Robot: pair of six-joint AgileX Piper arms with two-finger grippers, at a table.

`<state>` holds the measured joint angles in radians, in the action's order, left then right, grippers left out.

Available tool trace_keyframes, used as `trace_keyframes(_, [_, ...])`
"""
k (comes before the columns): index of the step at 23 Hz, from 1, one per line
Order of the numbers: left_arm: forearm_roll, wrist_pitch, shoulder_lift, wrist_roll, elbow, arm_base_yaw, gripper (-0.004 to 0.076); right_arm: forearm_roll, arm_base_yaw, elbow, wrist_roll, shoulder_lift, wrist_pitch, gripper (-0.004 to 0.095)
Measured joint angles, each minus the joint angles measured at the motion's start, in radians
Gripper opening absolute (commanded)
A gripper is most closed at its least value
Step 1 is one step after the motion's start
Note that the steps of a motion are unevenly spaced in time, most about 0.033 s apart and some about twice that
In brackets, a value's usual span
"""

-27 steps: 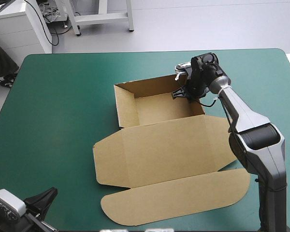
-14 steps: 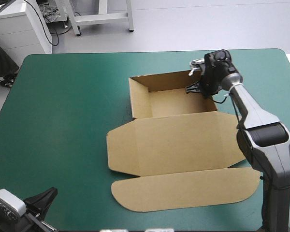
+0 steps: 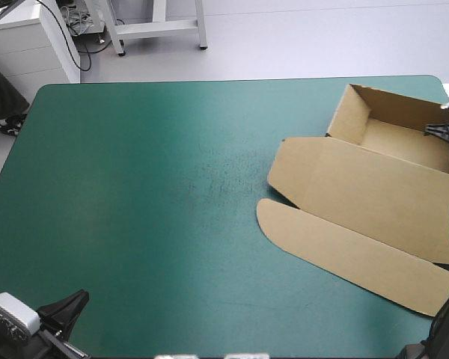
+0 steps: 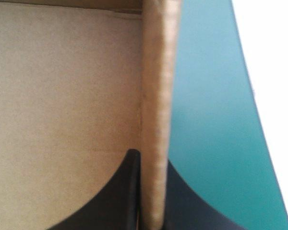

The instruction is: Fold the box

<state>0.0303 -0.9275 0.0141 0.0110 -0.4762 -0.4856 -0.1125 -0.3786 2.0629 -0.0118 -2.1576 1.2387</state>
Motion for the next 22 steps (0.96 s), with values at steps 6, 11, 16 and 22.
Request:
trace_keyframes(6, [0.000,0.000,0.000,0.000,0.000,0.000,-0.0008,0.067,-0.178,0.000,0.012,0.000,0.000,-0.0013])
trace_keyframes(11, [0.000,0.000,0.000,-0.002,0.000,0.000,-0.0008,0.103,-0.178,0.000,0.086,0.000,0.000,0.0318])
trace_keyframes(16, [0.000,0.000,0.000,-0.011,0.000,0.000,-0.0008,0.112,-0.178,0.000,0.139,0.006,0.000,0.0542])
trace_keyframes(22, [0.000,0.000,0.000,-0.011,0.000,0.000,-0.0008,0.112,-0.178,-0.001,0.142,0.090,0.000,0.0543])
